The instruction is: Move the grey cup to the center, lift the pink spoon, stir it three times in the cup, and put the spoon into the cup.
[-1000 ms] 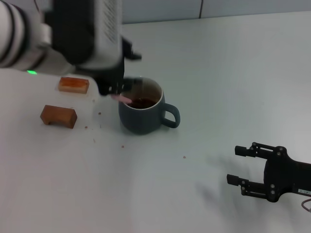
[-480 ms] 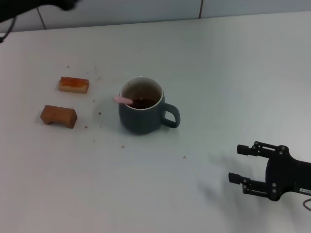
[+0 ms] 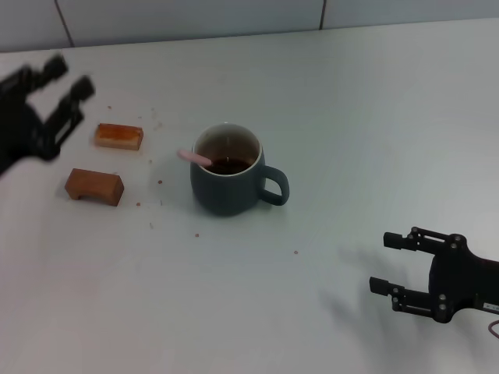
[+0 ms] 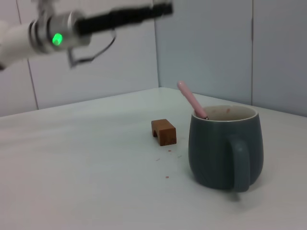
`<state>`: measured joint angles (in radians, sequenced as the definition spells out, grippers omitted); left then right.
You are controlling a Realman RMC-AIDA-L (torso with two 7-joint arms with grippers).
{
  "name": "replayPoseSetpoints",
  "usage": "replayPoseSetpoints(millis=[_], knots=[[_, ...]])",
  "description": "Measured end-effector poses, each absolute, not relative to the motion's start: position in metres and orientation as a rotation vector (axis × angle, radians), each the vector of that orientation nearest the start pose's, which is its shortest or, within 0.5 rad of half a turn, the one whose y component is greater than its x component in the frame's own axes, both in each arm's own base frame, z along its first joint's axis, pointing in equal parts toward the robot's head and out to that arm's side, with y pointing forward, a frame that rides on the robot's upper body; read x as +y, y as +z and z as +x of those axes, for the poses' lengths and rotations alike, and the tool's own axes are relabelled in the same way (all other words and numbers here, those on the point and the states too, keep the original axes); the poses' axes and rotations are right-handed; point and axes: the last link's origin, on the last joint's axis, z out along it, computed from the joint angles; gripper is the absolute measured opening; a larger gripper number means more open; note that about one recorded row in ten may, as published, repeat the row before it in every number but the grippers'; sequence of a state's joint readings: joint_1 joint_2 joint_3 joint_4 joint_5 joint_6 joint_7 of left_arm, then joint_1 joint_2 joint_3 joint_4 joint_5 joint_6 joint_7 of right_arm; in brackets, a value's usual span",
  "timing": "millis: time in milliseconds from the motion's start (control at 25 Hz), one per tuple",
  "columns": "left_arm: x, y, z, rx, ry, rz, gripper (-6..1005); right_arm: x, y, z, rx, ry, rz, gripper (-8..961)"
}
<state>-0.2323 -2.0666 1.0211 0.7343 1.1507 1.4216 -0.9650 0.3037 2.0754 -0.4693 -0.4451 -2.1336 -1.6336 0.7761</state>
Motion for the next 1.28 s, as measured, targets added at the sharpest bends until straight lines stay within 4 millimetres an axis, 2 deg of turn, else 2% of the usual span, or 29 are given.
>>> replayPoseSetpoints(millis=[40,80,120,200,240,280,480,680,960,1280], knots=[[0.308,0.049,-0.275,-0.268,-1.015,-2.146,414,0.228,-0.021,0.340,0.381,0.669,-2.648,718],[0.280,0.030,-0.306,-0.281,-0.946,-2.115,416,0.228,-0.021,0.340,0.381,0.669,-2.648,718],[0.272,0.025,-0.313,-0.286,-0.924,-2.110,417,0.228,-0.021,0.340,0.379,0.669,-2.649,718],[0.265,0.020,-0.318,-0.289,-0.907,-2.106,419,0.229,-0.021,0.339,0.375,0.672,-2.650,719],[0.251,0.008,-0.327,-0.299,-0.883,-2.108,420,0.229,-0.021,0.339,0.373,0.674,-2.651,719],[0.251,0.008,-0.327,-0.299,-0.883,-2.108,439,0.229,-0.021,0.338,0.370,0.676,-2.652,719],[0.224,-0.007,-0.340,-0.327,-0.856,-2.100,558,0.229,-0.021,0.338,0.361,0.680,-2.654,719],[0.218,-0.011,-0.343,-0.331,-0.840,-2.101,714,0.227,-0.022,0.338,0.341,0.678,-2.652,719],[0.219,-0.014,-0.343,-0.336,-0.827,-2.114,716,0.226,-0.024,0.337,0.326,0.682,-2.652,719],[0.216,-0.027,-0.349,-0.350,-0.751,-2.157,710,0.226,-0.024,0.337,0.327,0.682,-2.652,719]])
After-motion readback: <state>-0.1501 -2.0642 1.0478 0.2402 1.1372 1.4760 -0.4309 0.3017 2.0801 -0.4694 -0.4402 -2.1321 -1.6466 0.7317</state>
